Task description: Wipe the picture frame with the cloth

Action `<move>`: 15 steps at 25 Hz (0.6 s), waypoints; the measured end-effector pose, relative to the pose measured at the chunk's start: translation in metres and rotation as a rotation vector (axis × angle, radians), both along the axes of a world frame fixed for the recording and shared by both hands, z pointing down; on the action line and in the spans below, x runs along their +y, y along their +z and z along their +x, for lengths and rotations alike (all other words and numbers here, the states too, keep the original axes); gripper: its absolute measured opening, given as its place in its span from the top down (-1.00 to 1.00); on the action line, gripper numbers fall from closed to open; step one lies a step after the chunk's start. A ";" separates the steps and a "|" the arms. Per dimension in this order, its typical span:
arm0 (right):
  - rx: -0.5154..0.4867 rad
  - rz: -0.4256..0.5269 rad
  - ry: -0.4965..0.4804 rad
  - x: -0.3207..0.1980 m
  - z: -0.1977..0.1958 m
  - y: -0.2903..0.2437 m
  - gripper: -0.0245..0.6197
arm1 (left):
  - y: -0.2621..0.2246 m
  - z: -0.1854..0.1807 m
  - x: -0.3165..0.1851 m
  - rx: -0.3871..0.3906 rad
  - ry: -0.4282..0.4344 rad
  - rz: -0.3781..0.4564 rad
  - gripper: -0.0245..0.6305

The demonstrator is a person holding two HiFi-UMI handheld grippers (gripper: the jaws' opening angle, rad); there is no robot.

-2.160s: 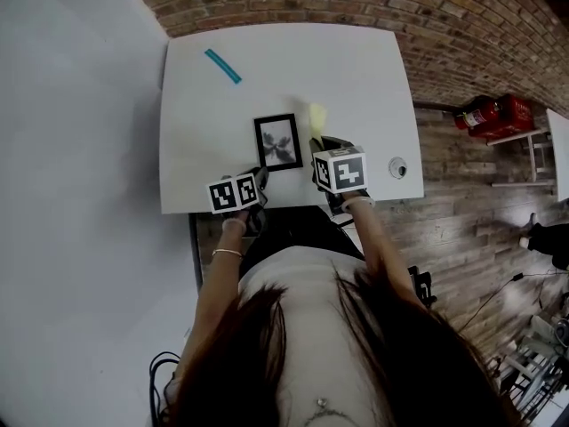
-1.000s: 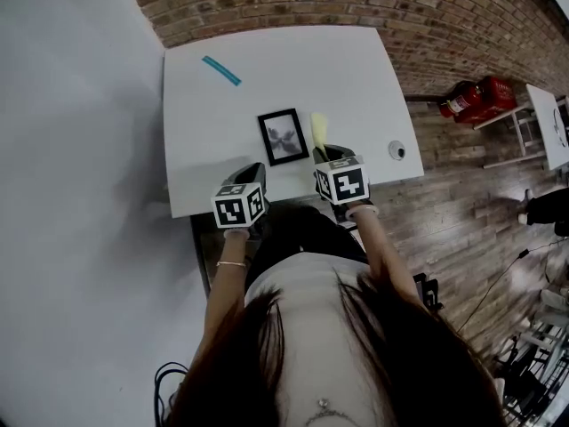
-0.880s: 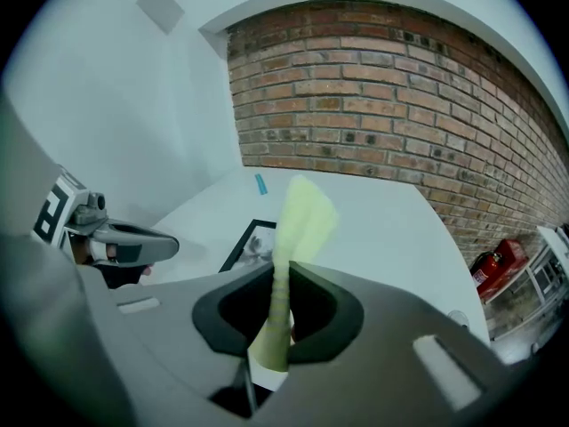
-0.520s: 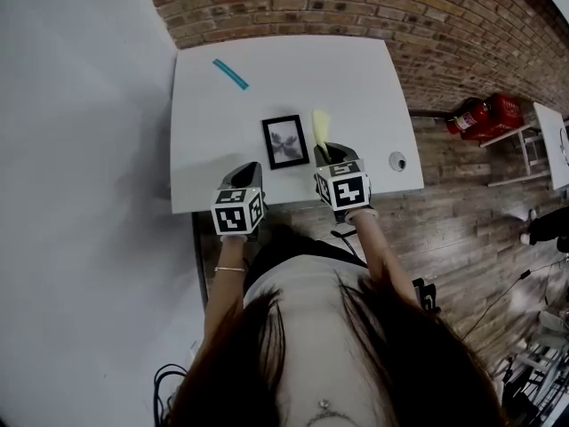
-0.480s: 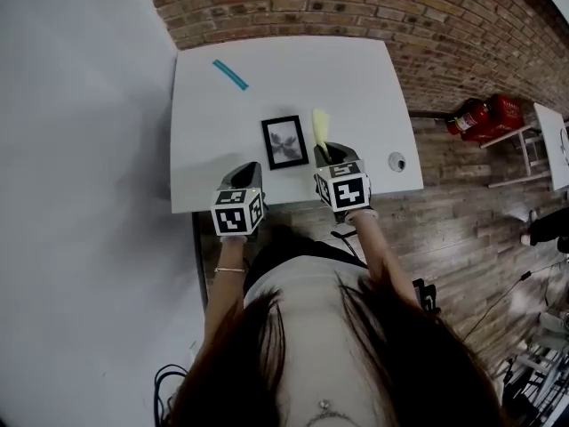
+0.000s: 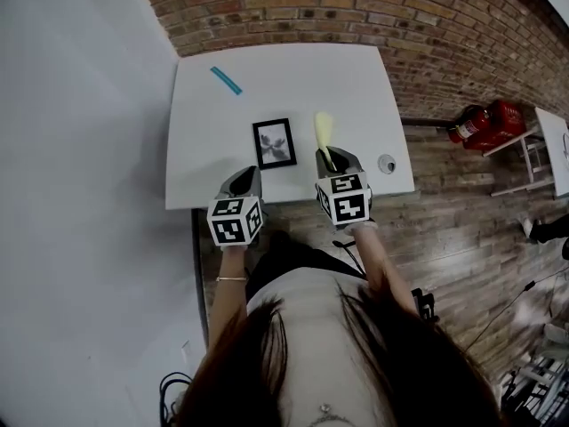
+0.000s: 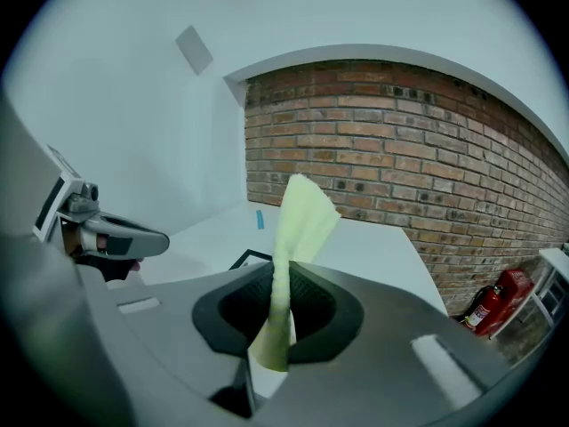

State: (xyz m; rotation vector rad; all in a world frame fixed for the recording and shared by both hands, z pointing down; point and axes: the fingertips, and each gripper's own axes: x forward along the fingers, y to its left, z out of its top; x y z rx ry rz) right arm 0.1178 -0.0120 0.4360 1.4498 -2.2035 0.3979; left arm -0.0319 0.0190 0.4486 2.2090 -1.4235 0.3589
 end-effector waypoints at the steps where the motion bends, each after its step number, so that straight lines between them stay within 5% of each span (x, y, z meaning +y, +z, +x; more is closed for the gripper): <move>1: -0.006 0.005 -0.003 0.004 0.002 -0.001 0.82 | -0.002 0.003 0.004 0.000 0.000 0.006 0.93; 15: -0.105 0.093 -0.053 0.031 0.020 -0.023 0.82 | -0.042 0.024 0.028 -0.025 -0.045 0.120 0.93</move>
